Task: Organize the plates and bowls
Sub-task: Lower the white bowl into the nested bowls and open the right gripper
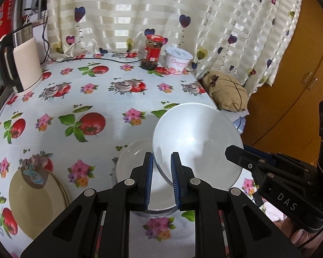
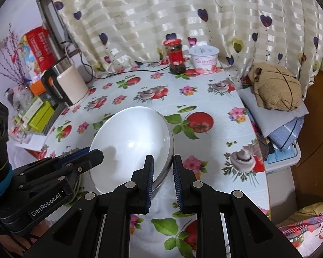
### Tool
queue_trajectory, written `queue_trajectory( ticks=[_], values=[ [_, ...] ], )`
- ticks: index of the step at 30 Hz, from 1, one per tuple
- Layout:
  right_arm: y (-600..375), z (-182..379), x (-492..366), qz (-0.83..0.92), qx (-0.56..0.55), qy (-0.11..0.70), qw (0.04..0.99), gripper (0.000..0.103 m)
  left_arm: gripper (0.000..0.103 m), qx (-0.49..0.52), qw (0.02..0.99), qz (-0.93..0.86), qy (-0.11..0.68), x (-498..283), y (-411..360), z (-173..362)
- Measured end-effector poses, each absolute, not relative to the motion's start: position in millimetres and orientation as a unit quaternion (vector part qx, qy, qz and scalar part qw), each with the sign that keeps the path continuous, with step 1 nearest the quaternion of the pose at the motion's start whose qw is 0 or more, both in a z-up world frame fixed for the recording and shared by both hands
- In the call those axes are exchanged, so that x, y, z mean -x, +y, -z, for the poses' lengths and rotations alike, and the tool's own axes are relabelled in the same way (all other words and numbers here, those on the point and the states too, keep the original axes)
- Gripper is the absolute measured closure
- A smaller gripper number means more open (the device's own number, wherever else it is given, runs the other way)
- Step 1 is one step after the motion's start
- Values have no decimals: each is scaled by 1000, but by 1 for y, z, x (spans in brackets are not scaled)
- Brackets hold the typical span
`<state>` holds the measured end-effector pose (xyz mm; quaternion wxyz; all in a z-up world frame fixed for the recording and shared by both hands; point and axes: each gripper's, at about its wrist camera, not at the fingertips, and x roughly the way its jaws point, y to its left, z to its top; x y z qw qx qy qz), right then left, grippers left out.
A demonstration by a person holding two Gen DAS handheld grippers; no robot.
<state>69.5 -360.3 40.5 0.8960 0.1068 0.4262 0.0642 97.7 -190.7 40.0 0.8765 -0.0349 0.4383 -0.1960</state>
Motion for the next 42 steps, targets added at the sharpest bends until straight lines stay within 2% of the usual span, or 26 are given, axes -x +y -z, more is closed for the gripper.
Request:
queue_trajectory(
  ticks=[42],
  values=[
    [-324,11,-96,-106,-97,492,859,83,86,38,857,151,491,-105,-163,1]
  ],
)
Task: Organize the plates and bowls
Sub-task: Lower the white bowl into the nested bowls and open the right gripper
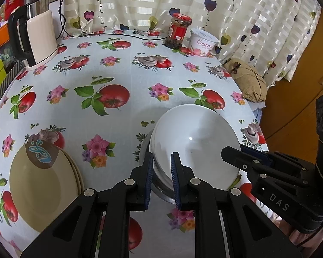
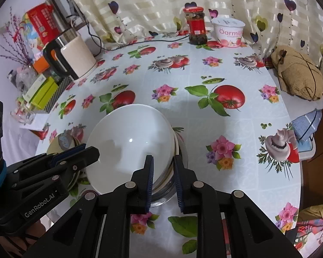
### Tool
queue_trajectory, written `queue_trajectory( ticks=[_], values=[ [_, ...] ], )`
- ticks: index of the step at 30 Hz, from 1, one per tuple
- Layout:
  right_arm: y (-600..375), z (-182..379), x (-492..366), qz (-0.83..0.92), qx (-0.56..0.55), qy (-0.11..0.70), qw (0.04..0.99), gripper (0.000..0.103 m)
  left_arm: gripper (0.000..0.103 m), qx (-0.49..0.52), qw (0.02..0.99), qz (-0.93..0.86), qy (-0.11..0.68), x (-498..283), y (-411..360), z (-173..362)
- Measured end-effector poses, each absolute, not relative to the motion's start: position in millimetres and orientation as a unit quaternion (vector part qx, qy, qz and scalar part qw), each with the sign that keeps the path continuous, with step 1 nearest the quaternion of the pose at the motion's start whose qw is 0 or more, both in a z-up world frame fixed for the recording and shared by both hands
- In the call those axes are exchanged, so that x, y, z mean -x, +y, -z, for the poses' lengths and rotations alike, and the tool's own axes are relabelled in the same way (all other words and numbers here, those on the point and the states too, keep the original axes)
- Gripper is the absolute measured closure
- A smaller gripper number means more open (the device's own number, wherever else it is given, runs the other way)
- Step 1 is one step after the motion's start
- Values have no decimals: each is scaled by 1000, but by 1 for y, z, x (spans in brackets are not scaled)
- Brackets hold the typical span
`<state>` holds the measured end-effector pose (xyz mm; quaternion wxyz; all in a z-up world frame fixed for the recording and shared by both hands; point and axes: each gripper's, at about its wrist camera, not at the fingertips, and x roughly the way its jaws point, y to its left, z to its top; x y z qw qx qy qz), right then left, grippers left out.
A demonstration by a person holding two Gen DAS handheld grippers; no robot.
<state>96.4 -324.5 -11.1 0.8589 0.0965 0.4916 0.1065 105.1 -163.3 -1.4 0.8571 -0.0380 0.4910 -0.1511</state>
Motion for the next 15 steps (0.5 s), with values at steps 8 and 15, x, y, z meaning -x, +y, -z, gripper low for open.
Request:
queue_trajectory(
  ticks=[8,15],
  values=[
    [-324,13,-97,-105,-94,495,858,82,86,38,856,153,492,-105,-163,3],
    [-325,12,-97,-104,-89,491,860,76,86,40,861,156,483,-105,-162,-1]
  ],
)
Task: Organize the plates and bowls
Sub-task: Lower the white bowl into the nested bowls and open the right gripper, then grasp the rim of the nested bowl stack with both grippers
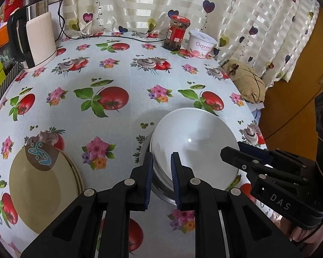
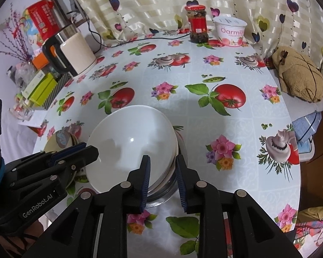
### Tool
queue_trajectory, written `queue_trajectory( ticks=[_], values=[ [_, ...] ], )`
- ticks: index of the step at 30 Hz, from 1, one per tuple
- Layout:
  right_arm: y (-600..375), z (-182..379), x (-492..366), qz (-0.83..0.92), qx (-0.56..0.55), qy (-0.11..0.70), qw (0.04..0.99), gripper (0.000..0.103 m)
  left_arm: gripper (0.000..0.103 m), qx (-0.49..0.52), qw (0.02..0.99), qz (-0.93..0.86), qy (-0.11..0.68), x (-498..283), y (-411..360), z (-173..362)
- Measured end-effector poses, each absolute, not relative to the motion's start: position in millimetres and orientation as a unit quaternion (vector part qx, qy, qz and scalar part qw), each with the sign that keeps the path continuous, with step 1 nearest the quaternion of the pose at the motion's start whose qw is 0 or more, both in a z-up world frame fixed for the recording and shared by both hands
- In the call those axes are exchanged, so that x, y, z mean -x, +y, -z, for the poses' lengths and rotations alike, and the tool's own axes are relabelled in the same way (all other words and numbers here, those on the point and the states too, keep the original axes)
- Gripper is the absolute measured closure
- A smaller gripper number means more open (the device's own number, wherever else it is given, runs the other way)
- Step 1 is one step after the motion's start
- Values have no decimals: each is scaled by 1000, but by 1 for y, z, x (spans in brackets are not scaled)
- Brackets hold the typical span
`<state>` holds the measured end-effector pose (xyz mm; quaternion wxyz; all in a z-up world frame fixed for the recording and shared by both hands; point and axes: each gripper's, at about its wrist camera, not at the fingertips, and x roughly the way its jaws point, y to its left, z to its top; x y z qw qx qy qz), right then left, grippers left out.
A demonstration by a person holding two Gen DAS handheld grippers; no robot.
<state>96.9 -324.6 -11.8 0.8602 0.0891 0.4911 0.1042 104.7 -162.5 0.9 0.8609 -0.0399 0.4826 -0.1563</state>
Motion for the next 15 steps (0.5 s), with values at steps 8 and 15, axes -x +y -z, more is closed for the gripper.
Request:
queue_trajectory(
  ticks=[8,15],
  values=[
    [-334,4,-94,-100,-91,481,867,73,86,55,868,169,463,-103,-150,-8],
    [-348,-3,-87,-97,-101,468,872,73,86,76,872,171,451,-102,-132,-11]
  ],
)
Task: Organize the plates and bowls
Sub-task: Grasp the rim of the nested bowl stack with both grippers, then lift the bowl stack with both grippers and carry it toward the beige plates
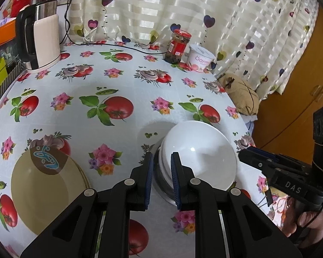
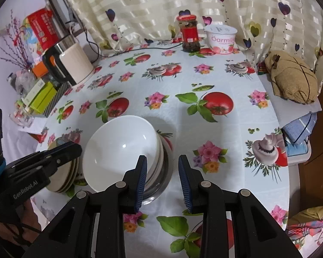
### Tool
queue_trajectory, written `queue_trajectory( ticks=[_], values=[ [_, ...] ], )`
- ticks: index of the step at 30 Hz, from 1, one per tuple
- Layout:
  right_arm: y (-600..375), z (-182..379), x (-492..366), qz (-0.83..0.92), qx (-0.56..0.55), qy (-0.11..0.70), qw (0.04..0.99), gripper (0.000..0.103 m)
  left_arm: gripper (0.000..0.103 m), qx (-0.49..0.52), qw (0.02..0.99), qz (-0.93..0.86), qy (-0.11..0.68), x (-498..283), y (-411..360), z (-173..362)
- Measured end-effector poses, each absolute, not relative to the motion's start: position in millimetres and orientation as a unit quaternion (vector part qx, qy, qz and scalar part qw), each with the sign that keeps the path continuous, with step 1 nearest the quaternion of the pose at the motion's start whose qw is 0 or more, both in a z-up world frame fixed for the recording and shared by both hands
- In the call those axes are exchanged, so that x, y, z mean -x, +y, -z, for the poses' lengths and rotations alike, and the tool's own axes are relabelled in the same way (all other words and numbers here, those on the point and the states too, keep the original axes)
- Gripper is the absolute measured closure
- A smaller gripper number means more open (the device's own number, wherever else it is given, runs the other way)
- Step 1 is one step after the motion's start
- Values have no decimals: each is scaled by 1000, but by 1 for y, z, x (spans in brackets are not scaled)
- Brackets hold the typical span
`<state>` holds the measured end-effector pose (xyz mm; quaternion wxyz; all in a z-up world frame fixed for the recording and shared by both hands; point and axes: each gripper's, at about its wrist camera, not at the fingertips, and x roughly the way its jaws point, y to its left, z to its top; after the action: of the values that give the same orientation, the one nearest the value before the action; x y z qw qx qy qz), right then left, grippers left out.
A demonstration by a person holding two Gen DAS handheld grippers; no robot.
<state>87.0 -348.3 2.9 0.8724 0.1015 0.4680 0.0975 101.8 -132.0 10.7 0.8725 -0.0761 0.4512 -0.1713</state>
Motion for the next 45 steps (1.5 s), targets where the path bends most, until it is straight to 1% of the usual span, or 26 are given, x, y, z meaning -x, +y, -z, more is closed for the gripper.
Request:
queue_trajectory(
  ticks=[17,25,33,34,38,40,45],
  values=[
    [-366,4,-79,-100,-129,469,868,73,86,81,871,151,460,-98,-114,4],
    [-369,18,-79,-111,-150,480,857,73,86,84,862,156,476,-100,-114,18],
    [-371,34,-81,-135,-177,491,842,73,86,111,847,170,492,-106,-108,32],
    [-371,36,-81,-136,-179,492,841,73,86,112,845,172,493,-106,-108,32],
    [-374,41,-83,-135,-190,494,838,65,86,117,842,179,496,-107,-109,35],
    [-377,43,-83,-133,-196,495,836,63,86,122,839,183,499,-109,-109,37],
    [-376,43,-82,-128,-182,493,841,63,86,126,835,191,501,-110,-109,42]
  ],
)
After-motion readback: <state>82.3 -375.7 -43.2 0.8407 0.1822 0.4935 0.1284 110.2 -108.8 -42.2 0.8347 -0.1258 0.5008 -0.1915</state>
